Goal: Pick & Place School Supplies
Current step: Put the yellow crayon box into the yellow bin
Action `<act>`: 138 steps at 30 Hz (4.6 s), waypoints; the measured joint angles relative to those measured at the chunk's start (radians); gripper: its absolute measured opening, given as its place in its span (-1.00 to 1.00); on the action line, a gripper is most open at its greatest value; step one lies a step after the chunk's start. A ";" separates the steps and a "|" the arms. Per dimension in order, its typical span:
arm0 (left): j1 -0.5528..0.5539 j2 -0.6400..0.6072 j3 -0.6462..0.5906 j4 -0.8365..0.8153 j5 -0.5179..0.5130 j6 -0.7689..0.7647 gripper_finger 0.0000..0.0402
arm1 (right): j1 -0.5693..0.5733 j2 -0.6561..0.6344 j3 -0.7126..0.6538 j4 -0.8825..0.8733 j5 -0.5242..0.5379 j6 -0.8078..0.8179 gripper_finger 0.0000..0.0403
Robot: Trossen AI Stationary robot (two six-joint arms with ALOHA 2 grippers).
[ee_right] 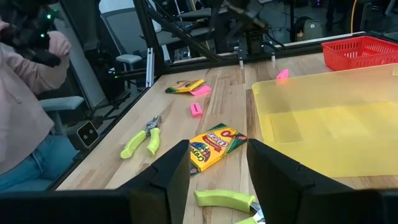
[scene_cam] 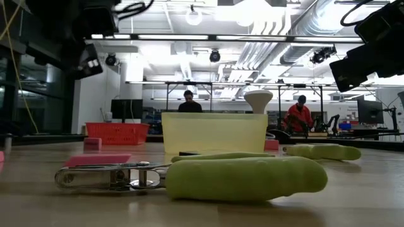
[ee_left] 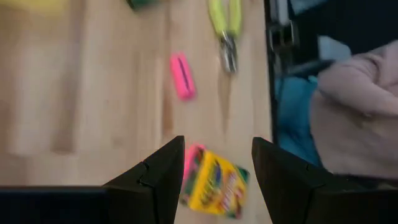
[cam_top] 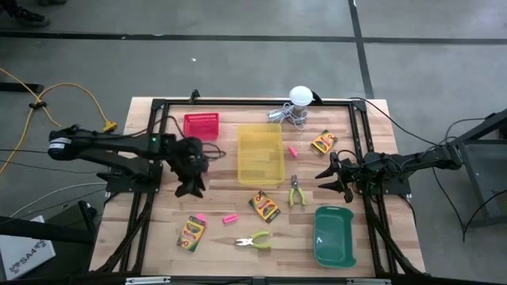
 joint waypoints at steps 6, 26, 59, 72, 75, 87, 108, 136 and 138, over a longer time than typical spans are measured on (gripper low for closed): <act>-0.028 0.064 0.001 -0.045 0.072 -0.046 -0.08 | 0.000 0.000 0.000 0.001 0.000 0.000 -0.26; -0.107 0.181 0.002 -0.126 0.041 -0.165 -0.08 | 0.000 0.000 0.000 0.002 0.001 0.000 -0.26; -0.186 0.484 0.001 -0.038 0.025 0.154 -0.08 | 0.000 0.000 0.000 0.002 0.001 0.000 -0.26; -0.246 0.484 0.001 -0.010 -0.025 0.112 -0.08 | 0.000 0.000 0.000 0.002 0.001 0.000 -0.26; -0.251 0.484 0.001 -0.007 -0.029 0.112 -0.08 | 0.000 0.000 0.000 0.002 0.001 0.000 -0.26; -0.250 0.549 0.000 -0.004 0.030 0.124 -0.08 | 0.000 0.000 0.000 0.002 0.001 0.000 -0.26; -0.213 0.597 0.001 0.009 0.086 0.201 -0.09 | 0.000 0.000 0.000 0.002 0.001 0.000 -0.26; -0.224 0.597 0.000 0.030 0.077 0.190 -0.34 | 0.000 0.000 0.000 0.002 0.001 0.000 -0.26; -0.232 0.597 0.000 0.035 0.076 0.188 -0.34 | 0.000 0.000 0.000 0.002 0.001 0.000 -0.26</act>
